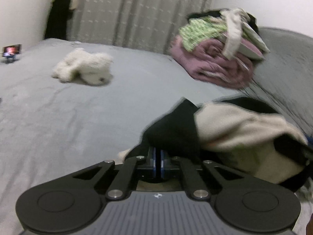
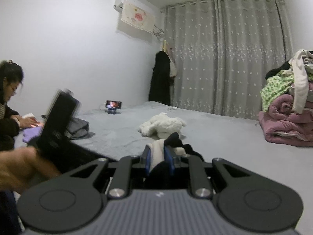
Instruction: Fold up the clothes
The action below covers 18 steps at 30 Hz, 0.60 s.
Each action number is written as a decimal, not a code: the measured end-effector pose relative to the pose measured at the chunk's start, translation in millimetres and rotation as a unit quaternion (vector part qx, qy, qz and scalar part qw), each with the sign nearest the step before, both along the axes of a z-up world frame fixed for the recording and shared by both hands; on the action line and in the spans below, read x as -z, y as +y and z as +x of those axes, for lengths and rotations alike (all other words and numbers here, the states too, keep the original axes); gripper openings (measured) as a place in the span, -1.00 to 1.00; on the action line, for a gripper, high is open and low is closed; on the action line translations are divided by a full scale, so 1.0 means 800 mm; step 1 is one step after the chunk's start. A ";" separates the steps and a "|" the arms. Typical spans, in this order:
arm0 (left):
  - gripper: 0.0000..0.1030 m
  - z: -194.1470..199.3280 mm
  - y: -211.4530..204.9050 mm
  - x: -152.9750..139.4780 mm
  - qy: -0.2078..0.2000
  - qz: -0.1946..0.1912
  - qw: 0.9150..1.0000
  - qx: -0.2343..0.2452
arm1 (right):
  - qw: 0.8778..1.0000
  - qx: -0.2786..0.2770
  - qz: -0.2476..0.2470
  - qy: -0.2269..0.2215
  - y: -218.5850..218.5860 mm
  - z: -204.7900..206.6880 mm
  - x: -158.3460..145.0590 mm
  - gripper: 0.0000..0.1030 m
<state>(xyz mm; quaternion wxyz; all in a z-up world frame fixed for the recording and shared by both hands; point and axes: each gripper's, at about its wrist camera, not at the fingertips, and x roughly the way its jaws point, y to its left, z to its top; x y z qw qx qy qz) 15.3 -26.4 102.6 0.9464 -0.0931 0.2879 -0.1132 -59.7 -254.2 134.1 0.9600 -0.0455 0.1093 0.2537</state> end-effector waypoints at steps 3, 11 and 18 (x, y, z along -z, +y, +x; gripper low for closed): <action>-0.99 -0.001 0.023 -0.004 0.000 0.001 1.000 -0.021 | 1.000 -0.006 -0.012 0.008 0.006 0.004 0.008 -0.67; -1.00 -0.008 0.074 -0.017 -0.029 0.029 0.994 -0.103 | 0.993 -0.063 -0.095 0.029 0.054 -0.005 0.034 -0.65; -1.00 0.005 0.080 0.003 0.023 0.056 0.996 -0.071 | 0.976 -0.119 -0.172 0.065 0.094 -0.012 0.069 -0.58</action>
